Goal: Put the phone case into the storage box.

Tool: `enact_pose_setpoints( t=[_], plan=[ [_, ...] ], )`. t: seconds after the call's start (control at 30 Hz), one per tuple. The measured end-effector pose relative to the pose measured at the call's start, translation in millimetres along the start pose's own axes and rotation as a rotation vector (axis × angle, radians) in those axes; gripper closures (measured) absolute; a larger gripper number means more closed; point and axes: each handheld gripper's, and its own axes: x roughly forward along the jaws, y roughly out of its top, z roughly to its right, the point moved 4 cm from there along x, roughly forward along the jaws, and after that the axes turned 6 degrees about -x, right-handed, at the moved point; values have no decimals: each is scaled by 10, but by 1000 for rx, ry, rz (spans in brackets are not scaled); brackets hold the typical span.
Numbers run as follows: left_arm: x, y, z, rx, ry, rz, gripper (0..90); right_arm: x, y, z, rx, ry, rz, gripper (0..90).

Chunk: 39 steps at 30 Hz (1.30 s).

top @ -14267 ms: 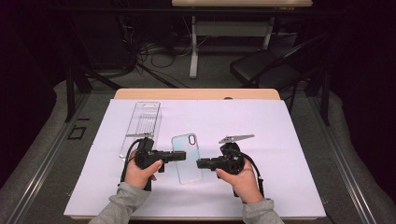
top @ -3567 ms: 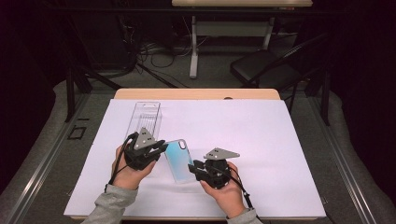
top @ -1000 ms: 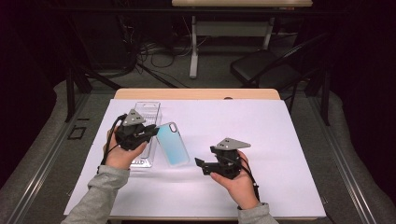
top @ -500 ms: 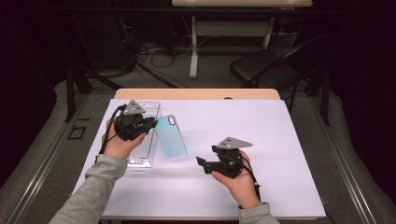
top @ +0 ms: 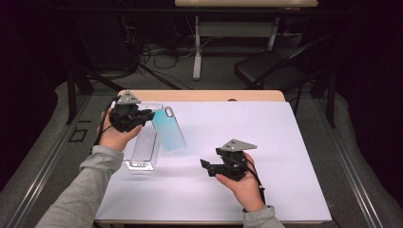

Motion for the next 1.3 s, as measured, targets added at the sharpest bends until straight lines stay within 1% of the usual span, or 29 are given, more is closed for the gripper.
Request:
enact_pose_setpoints(
  t=[0.1, 0.4, 0.53, 0.6, 0.67, 0.7, 0.77, 0.8, 1.03, 1.07, 1.3],
  plan=[
    [-7, 44, -50, 8, 6, 2, 801, 0, -2, 12, 1, -3, 1, 269],
    [-17, 150, -195, 3, 34, 12, 800, -2, -6, 21, 1, -7, 1, 273],
    [-5, 180, -262, 2, 49, 8, 800, -3, -10, 28, 0, -10, 0, 274],
    [-3, 191, -294, 11, 61, 2, 800, 3, -15, 23, 5, -11, 3, 274],
    [8, 200, -325, 11, 60, 10, 800, 7, -20, 21, 4, -11, -2, 277],
    [13, 201, -337, 3, 62, 12, 800, 9, -22, 21, 3, -11, -2, 278],
    [21, 201, -382, 2, 74, 7, 800, 8, -20, 20, 3, -14, 0, 281],
    [29, 196, -410, -13, 80, 4, 800, 7, -19, 21, 2, -14, 1, 281],
    [42, 188, -537, -25, 99, 7, 798, 5, -18, 24, 1, -17, 3, 285],
    [45, 186, -548, -33, 102, 10, 798, 5, -18, 23, 1, -17, 3, 285],
    [46, 171, -667, -51, 132, 6, 798, 6, -20, 24, 1, -18, 4, 287]
  ],
)
